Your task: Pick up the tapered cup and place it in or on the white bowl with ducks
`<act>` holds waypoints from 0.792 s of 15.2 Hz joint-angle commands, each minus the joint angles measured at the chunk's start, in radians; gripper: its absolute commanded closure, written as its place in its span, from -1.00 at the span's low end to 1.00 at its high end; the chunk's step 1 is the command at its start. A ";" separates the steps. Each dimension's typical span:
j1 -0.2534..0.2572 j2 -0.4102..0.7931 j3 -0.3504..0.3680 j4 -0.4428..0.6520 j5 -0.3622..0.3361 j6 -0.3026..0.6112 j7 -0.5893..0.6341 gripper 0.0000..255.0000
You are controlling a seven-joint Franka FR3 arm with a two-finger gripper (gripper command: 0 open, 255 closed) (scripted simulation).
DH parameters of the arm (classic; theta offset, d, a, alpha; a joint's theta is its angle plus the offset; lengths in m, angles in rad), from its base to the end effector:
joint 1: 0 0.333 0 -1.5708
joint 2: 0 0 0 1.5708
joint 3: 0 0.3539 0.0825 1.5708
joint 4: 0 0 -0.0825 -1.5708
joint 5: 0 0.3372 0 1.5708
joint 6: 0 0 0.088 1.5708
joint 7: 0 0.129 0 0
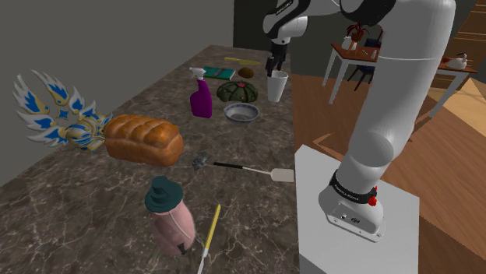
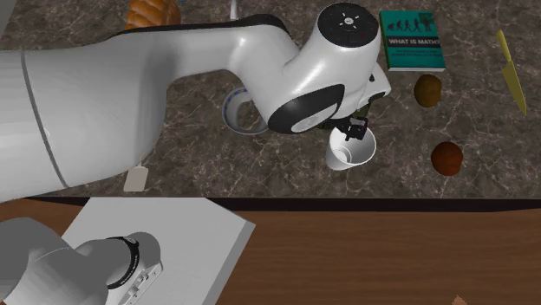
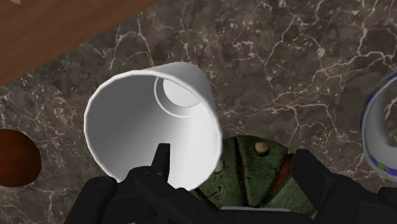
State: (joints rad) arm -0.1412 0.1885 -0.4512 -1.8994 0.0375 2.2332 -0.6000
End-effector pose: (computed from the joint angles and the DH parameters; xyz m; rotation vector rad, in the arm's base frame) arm 0.4943 -0.3125 0.4656 3.0037 0.0010 0.1632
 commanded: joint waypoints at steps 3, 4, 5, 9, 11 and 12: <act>-0.016 0.054 0.004 0.017 0.030 0.033 -0.025 -1.00; -0.018 0.062 0.005 0.014 0.035 0.043 -0.028 -1.00; -0.020 0.070 0.006 0.011 0.040 0.054 -0.031 -1.00; -0.025 0.093 0.011 0.005 0.053 0.081 -0.040 -1.00; -0.025 0.093 0.011 0.005 0.053 0.081 -0.040 -1.00; -0.025 0.093 0.011 0.005 0.053 0.081 -0.040 -1.00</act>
State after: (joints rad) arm -0.1664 0.2808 -0.4408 -1.8949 0.0901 2.3135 -0.6394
